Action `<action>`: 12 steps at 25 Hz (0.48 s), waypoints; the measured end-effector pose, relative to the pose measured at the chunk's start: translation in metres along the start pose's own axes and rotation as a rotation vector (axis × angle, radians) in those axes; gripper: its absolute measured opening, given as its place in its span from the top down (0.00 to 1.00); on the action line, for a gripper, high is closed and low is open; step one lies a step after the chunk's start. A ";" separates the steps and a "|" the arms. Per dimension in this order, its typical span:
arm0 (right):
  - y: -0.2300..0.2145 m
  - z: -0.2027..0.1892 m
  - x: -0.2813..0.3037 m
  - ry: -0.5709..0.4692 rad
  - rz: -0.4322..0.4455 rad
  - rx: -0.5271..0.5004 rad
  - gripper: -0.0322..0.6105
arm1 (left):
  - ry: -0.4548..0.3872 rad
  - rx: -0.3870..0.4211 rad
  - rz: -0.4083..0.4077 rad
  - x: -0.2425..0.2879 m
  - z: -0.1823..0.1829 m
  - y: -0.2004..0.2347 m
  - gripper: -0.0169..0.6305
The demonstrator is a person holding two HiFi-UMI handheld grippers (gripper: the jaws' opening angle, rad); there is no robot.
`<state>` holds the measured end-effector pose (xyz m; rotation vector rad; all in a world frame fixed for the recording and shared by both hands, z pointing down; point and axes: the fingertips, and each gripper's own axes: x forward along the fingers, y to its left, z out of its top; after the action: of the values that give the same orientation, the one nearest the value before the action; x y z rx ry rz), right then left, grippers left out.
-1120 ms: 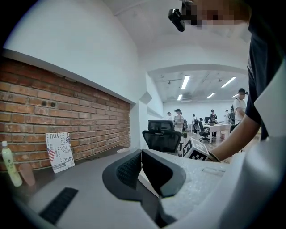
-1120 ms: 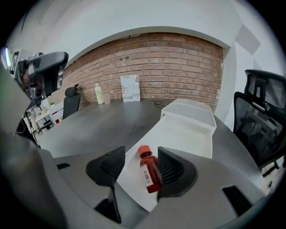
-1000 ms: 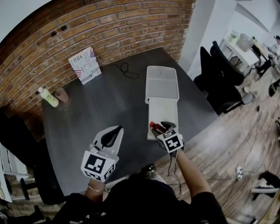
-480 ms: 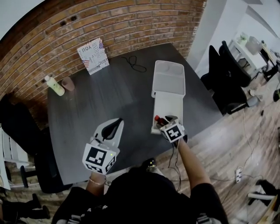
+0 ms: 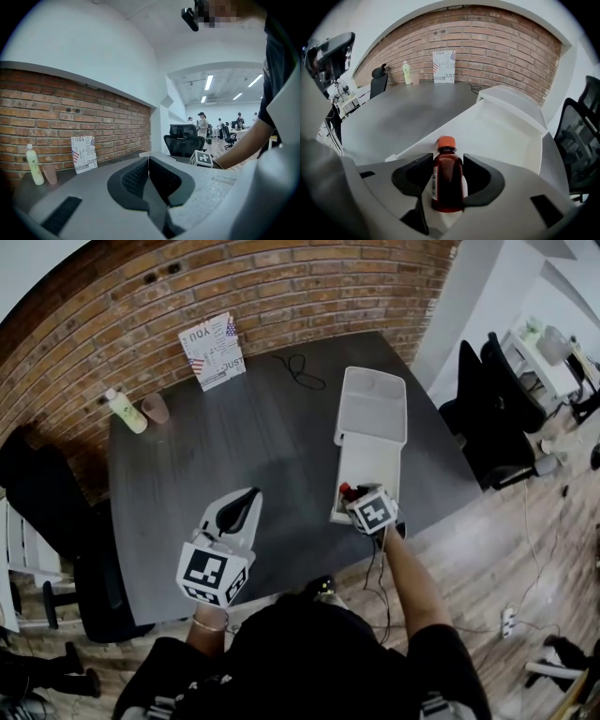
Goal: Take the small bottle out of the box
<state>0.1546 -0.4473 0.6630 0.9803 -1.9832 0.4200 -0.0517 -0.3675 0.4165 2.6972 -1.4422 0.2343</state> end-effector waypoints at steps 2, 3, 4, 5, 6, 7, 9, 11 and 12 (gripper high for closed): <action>0.001 0.000 0.000 -0.027 -0.008 0.020 0.64 | 0.001 0.004 -0.001 0.000 -0.001 0.001 0.98; 0.002 0.000 -0.001 -0.040 -0.015 0.027 0.64 | 0.000 0.006 -0.002 0.000 -0.001 0.001 0.98; 0.002 0.000 -0.003 -0.054 -0.027 0.032 0.64 | 0.000 0.007 -0.004 0.000 -0.001 0.001 0.98; 0.000 0.002 -0.006 -0.072 -0.042 0.039 0.64 | -0.001 0.007 -0.006 0.000 -0.001 0.001 0.98; -0.002 0.004 -0.010 -0.092 -0.059 0.054 0.64 | -0.001 0.006 -0.008 0.000 -0.001 0.001 0.98; -0.004 0.007 -0.015 -0.114 -0.072 0.079 0.64 | 0.001 0.005 -0.011 0.000 -0.001 0.001 0.98; -0.006 0.011 -0.023 -0.159 -0.083 0.144 0.64 | 0.004 0.005 -0.021 0.002 -0.001 0.000 0.98; -0.008 0.018 -0.034 -0.210 -0.092 0.185 0.64 | 0.001 0.010 -0.035 0.004 -0.001 -0.003 0.98; -0.009 0.019 -0.039 -0.231 -0.101 0.200 0.64 | -0.002 0.012 -0.042 0.006 0.000 -0.005 0.98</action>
<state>0.1631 -0.4461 0.6197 1.2986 -2.1151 0.4730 -0.0446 -0.3695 0.4177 2.7351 -1.3869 0.2381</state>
